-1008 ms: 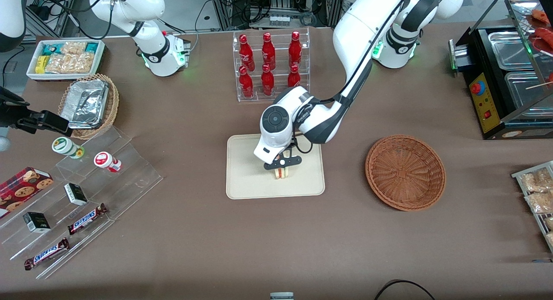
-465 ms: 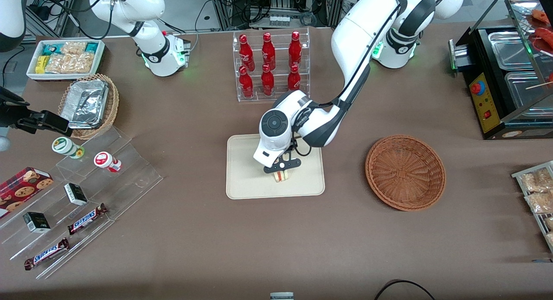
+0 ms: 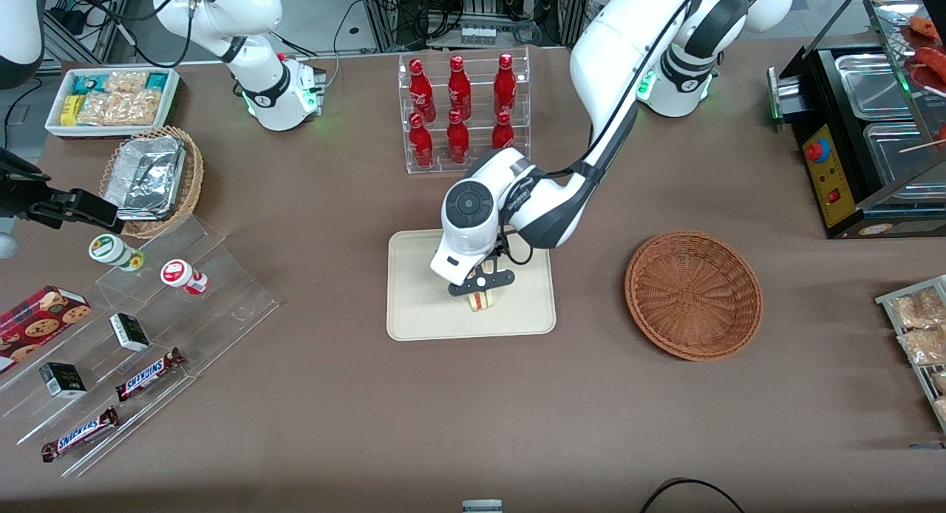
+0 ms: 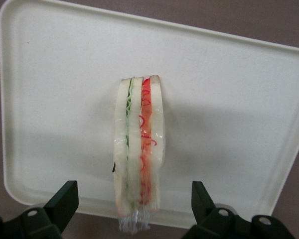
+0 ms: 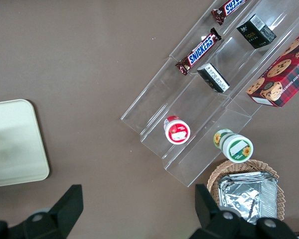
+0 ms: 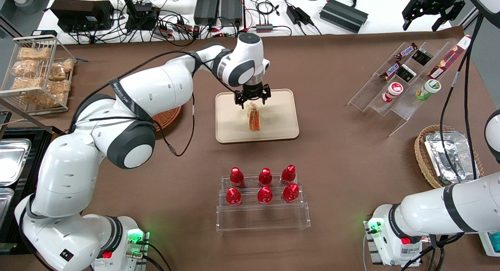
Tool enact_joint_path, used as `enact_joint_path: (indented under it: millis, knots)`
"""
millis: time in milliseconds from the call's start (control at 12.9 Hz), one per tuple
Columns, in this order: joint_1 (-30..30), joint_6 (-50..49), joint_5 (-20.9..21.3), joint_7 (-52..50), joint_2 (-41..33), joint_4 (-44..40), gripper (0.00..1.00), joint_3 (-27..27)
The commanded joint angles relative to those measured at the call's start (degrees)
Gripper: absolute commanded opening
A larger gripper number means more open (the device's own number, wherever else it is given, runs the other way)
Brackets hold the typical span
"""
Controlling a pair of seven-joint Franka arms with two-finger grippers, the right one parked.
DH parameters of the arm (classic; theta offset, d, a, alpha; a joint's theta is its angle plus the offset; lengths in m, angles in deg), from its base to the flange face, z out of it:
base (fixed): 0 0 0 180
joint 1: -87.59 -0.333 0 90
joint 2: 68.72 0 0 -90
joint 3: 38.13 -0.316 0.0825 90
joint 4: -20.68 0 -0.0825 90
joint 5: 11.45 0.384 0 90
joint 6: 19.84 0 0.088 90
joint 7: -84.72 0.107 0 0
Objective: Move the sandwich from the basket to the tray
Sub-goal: 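Raise the left gripper up away from the sandwich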
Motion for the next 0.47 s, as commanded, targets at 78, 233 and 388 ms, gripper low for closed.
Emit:
enact_joint_path:
  millis: [78, 233, 388]
  knots:
    - [0.3, -4.9, 0.8, 3.8, -5.7, 0.4, 1.0, -0.6]
    - [-2.4, -8.0, 0.5, 8.5, -8.6, 0.7, 1.0, -0.5]
    - [-3.6, -11.2, 0.6, 15.9, -11.3, 1.0, 1.0, -0.5]
